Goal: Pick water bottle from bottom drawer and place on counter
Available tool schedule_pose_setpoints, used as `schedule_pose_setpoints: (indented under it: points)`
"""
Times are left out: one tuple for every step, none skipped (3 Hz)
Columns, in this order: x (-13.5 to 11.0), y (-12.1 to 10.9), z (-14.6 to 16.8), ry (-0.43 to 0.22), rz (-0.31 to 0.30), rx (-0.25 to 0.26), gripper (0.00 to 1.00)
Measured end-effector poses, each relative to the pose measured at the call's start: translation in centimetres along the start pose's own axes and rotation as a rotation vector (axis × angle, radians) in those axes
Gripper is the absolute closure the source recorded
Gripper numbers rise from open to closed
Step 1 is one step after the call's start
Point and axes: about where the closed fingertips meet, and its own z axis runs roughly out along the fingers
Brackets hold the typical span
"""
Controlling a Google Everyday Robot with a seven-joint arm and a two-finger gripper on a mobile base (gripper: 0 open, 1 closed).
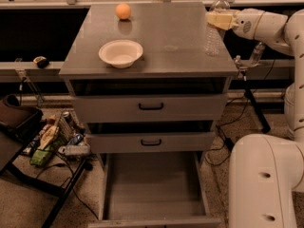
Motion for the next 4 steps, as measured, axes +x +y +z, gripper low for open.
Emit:
schedule_pose_setpoints:
  points:
    - [0.00, 0.00, 0.00, 0.000, 0.000, 0.000, 0.34]
    - [0.00, 0.00, 0.01, 0.000, 0.000, 0.000, 0.11]
    - [0.00, 0.00, 0.01, 0.000, 0.000, 0.000, 0.00]
    - [0.00, 0.00, 0.01, 0.000, 0.000, 0.000, 0.00]
